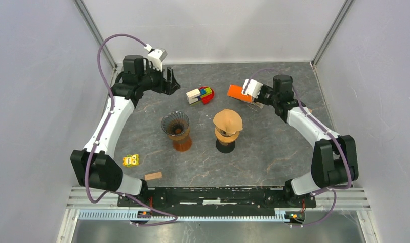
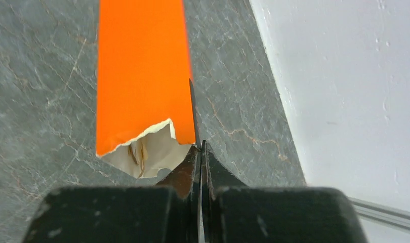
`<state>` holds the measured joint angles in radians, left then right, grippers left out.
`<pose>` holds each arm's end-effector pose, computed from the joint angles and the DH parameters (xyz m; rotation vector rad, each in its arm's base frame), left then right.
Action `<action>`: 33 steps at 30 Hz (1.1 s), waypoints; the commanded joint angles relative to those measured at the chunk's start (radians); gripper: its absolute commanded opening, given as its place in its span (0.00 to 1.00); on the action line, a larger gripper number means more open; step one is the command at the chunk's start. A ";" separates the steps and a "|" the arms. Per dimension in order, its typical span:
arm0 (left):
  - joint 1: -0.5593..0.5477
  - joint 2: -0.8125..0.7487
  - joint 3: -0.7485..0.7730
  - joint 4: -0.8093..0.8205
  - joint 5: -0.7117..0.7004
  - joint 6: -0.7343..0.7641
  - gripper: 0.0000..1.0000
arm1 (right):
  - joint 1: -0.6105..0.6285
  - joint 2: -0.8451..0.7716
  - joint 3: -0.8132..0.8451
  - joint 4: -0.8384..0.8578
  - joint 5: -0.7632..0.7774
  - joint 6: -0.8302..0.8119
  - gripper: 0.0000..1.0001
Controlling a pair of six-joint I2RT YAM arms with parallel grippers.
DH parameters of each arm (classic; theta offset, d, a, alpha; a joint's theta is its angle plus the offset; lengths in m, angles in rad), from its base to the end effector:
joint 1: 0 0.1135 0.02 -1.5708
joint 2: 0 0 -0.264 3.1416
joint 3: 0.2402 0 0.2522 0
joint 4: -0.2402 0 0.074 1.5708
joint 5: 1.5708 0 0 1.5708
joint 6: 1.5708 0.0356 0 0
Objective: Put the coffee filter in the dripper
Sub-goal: Pick up the coffee filter holder from the center of the board.
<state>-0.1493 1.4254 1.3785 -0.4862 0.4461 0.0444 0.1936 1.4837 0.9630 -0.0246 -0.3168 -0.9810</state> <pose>0.3148 -0.0629 0.3692 0.4676 2.0370 -0.5315 0.3232 0.0747 0.2508 -1.3088 1.6286 -0.1424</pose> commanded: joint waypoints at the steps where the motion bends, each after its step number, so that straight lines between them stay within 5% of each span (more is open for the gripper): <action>1: -0.025 0.034 0.098 0.018 0.031 0.067 0.80 | 0.007 -0.004 0.115 -0.122 0.026 0.136 0.00; 10: -0.093 0.135 0.217 0.036 0.086 0.114 0.80 | 0.007 -0.022 0.165 -0.179 0.027 0.197 0.00; 24: -0.263 0.331 0.608 -0.256 0.193 0.676 0.87 | 0.008 -0.069 0.359 -0.233 -0.143 0.349 0.00; 33: -0.344 0.463 0.860 -0.379 0.191 0.839 0.98 | 0.026 -0.128 0.418 -0.237 -0.220 0.404 0.00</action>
<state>-0.4717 1.8370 2.1380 -0.7986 0.6086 0.7582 0.2043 1.3930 1.3201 -0.2707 -0.4782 -0.6189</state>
